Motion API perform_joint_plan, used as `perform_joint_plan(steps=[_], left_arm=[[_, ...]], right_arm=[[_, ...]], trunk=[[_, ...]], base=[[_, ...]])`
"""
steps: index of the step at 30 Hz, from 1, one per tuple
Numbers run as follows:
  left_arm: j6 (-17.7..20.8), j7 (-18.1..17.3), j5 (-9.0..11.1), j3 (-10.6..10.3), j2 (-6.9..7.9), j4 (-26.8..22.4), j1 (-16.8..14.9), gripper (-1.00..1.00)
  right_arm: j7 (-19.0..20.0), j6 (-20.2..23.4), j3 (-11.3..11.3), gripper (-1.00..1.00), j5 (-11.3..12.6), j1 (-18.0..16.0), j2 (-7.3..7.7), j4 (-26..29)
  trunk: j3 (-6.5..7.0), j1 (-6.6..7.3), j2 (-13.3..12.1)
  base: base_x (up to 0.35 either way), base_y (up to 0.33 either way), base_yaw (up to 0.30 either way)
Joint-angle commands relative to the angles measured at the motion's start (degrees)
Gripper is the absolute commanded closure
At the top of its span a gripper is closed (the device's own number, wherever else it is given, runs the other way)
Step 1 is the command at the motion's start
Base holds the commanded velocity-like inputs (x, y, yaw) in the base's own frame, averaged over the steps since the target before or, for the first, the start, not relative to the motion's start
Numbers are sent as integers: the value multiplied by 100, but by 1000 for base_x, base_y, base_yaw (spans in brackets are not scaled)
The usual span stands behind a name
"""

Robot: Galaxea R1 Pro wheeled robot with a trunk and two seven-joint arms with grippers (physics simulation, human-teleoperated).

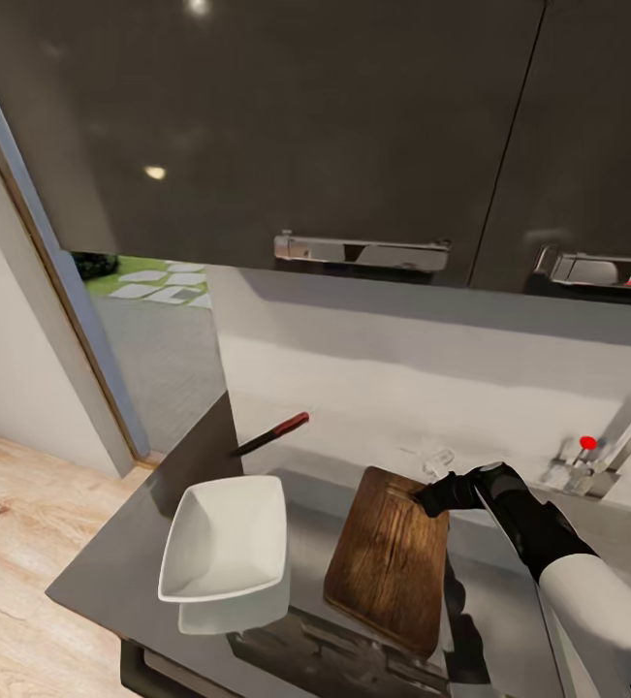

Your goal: In the kitchen, take the Vidalia onion out of the sink, dice it on the chopping board with the paring knife, put the diced onion into the bowl on the countertop, then place both the paring knife and the chopping board into the sink.

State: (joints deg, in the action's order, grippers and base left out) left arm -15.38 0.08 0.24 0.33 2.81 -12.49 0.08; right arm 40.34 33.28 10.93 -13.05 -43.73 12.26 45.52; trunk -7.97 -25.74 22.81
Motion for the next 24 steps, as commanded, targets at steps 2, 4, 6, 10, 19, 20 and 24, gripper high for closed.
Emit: perform_joint_plan(steps=[2,4,6,10,19,20,24], left_arm=[[-9,1,2,2,0,-8,1,-100],[-9,1,2,2,0,-8,1,-100],[-9,1,2,2,0,-8,1,-100],[-9,1,2,-1,0,-8,1,-100],[-9,1,2,-6,0,-8,1,-100],[-9,1,2,-6,0,-8,1,-100],[-9,1,2,-6,0,-8,1,-100]], right_arm=[[27,-15,11,100,-102,-4,5,9],[27,-16,9,100,-101,-4,5,10],[27,-15,7,100,-101,-4,5,10],[27,-15,6,100,-102,-4,5,10],[27,33,-1,100,-101,-4,5,7],[27,38,1,100,-101,-4,5,5],[27,46,0,100,-101,-4,5,7]], trunk=[[7,-4,10],[25,-4,10],[43,-4,10],[79,-4,10],[160,-4,10],[168,-4,10],[201,-4,10]], base=[[0,0,0],[0,0,0],[-26,0,0],[-195,0,0],[-317,0,-25],[-334,0,-121],[-305,0,-154]])
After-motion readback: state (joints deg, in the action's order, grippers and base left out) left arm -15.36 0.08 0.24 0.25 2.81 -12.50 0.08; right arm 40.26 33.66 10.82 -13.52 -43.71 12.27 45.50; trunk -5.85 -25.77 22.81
